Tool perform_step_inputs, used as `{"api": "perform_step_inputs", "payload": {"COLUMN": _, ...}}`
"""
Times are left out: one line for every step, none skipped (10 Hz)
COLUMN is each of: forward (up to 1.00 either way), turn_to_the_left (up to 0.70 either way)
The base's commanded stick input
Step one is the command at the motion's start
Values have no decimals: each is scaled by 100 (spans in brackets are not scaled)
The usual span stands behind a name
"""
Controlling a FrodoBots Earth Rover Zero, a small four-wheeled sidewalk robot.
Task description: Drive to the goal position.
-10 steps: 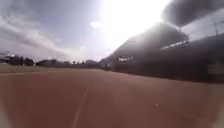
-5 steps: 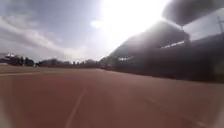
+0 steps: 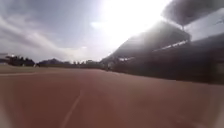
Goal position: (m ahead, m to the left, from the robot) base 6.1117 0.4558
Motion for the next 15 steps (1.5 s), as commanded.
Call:
{"api": "perform_step_inputs", "payload": {"forward": 70, "turn_to_the_left": 0}}
{"api": "perform_step_inputs", "payload": {"forward": 70, "turn_to_the_left": 0}}
{"api": "perform_step_inputs", "payload": {"forward": 70, "turn_to_the_left": 0}}
{"api": "perform_step_inputs", "payload": {"forward": 70, "turn_to_the_left": 0}}
{"api": "perform_step_inputs", "payload": {"forward": 70, "turn_to_the_left": 0}}
{"api": "perform_step_inputs", "payload": {"forward": 70, "turn_to_the_left": 0}}
{"api": "perform_step_inputs", "payload": {"forward": 70, "turn_to_the_left": 0}}
{"api": "perform_step_inputs", "payload": {"forward": 70, "turn_to_the_left": 0}}
{"api": "perform_step_inputs", "payload": {"forward": 70, "turn_to_the_left": 0}}
{"api": "perform_step_inputs", "payload": {"forward": 70, "turn_to_the_left": 0}}
{"api": "perform_step_inputs", "payload": {"forward": 70, "turn_to_the_left": 35}}
{"api": "perform_step_inputs", "payload": {"forward": 70, "turn_to_the_left": 35}}
{"api": "perform_step_inputs", "payload": {"forward": 70, "turn_to_the_left": 35}}
{"api": "perform_step_inputs", "payload": {"forward": 70, "turn_to_the_left": 35}}
{"api": "perform_step_inputs", "payload": {"forward": 70, "turn_to_the_left": 35}}
